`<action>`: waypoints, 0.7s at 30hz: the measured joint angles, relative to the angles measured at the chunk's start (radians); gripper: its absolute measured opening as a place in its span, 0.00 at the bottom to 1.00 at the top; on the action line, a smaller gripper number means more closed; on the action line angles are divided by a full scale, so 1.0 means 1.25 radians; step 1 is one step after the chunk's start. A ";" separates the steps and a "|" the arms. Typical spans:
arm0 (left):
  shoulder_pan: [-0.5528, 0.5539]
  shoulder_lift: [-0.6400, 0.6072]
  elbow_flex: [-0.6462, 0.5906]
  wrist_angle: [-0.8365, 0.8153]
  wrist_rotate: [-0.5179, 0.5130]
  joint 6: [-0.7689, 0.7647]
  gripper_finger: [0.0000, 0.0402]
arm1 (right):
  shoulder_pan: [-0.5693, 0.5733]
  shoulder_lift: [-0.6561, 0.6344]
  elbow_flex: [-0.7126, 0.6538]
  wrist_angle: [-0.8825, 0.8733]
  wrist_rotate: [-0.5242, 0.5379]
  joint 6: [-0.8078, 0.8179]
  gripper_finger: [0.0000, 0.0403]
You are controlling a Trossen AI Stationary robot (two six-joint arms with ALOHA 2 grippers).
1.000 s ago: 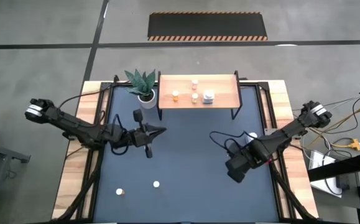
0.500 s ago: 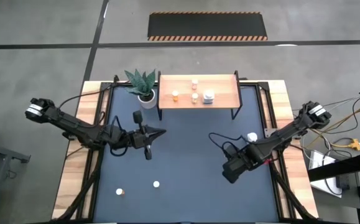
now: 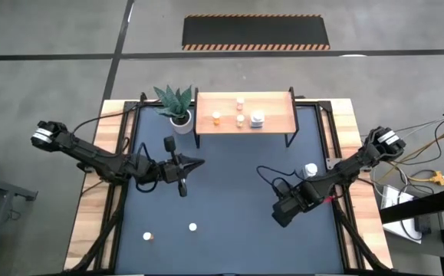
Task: Pick and place medicine bottles onto shelf by color
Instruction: Put the pink medicine bottle on the shelf
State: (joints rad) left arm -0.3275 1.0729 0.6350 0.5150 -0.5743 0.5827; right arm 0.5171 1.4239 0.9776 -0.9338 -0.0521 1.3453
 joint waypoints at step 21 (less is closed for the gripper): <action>0.000 0.000 0.000 0.000 -0.002 0.000 0.00 | 0.000 -0.002 0.002 0.002 -0.006 -0.028 0.30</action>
State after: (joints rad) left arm -0.3279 1.0729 0.6350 0.5152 -0.5762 0.5831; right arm 0.5167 1.4220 0.9807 -0.9314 -0.0595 1.3099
